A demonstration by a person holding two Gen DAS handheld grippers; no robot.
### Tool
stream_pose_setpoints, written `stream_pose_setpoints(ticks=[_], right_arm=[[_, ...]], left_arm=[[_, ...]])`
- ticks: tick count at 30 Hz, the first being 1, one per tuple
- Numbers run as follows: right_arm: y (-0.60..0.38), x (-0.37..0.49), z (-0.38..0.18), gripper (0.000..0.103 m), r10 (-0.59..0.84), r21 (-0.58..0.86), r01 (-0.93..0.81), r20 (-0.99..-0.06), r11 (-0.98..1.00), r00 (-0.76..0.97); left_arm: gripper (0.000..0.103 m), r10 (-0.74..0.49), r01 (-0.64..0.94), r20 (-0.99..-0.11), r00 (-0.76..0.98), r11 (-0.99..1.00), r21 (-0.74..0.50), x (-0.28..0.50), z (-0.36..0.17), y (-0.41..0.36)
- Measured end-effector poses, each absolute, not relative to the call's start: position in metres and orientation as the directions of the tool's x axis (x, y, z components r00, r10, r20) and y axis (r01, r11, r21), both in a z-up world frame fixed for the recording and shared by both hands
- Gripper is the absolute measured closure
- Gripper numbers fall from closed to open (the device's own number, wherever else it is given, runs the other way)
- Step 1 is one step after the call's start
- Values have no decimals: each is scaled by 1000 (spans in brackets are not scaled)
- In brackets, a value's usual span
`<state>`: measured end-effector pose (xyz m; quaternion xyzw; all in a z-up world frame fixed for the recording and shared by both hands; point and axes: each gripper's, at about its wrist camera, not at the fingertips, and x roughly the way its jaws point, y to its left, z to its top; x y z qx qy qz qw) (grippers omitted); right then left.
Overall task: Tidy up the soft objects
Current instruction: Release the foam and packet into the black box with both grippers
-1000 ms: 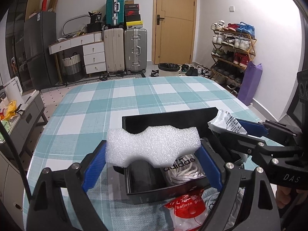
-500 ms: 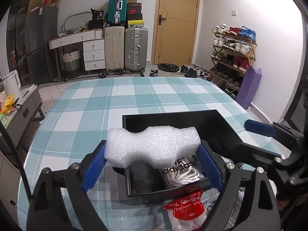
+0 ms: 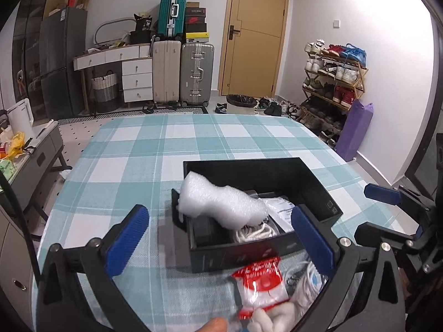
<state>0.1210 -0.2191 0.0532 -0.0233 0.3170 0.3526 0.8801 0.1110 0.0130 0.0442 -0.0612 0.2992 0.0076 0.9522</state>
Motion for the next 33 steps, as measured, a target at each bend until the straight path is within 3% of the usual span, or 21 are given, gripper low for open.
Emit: stream_pose_setpoints(ticks=[33], right_arm=[[-231,111,6,1,587,323,-536,-674,780,448]], left_arm=[[0,-23,-57,-623,782,992,-108,55,0,6]])
